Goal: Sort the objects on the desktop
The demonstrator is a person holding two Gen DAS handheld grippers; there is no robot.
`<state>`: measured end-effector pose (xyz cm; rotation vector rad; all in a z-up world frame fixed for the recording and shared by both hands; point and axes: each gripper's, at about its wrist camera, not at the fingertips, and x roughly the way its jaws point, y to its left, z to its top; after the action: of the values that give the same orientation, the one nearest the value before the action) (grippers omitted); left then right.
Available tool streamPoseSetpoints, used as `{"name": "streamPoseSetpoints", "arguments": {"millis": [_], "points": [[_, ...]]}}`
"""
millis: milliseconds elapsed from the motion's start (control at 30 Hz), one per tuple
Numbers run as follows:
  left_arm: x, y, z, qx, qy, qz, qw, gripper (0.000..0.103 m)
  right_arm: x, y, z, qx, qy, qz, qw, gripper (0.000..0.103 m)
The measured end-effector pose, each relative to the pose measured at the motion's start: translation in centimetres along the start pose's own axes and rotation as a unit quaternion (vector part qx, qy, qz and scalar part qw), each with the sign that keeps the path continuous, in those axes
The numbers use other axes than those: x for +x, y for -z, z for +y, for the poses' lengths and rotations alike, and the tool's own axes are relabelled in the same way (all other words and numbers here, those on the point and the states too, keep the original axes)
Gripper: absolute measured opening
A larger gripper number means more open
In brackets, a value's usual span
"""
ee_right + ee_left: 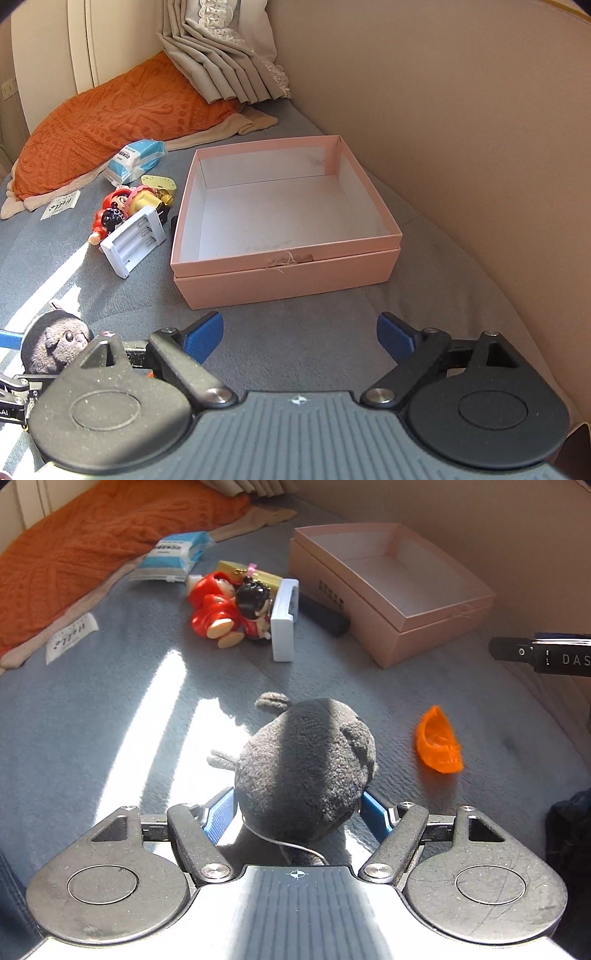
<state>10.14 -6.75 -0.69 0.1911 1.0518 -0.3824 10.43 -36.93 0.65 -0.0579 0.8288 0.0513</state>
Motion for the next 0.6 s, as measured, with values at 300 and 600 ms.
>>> {"name": "streamPoseSetpoints", "arguments": {"millis": [300, 600], "points": [[-2.6, -2.3, 5.6, -0.022, -0.135, -0.082, 0.9872, 0.097, 1.3, 0.8, 1.3, -0.045, 0.020, 0.012, 0.999, 0.093], [-5.6, -0.3, 9.5, -0.129, -0.137, -0.126, 0.9740, 0.100, 1.3, 1.2, 2.0, -0.070, 0.019, 0.009, 0.997, 0.096]]}}
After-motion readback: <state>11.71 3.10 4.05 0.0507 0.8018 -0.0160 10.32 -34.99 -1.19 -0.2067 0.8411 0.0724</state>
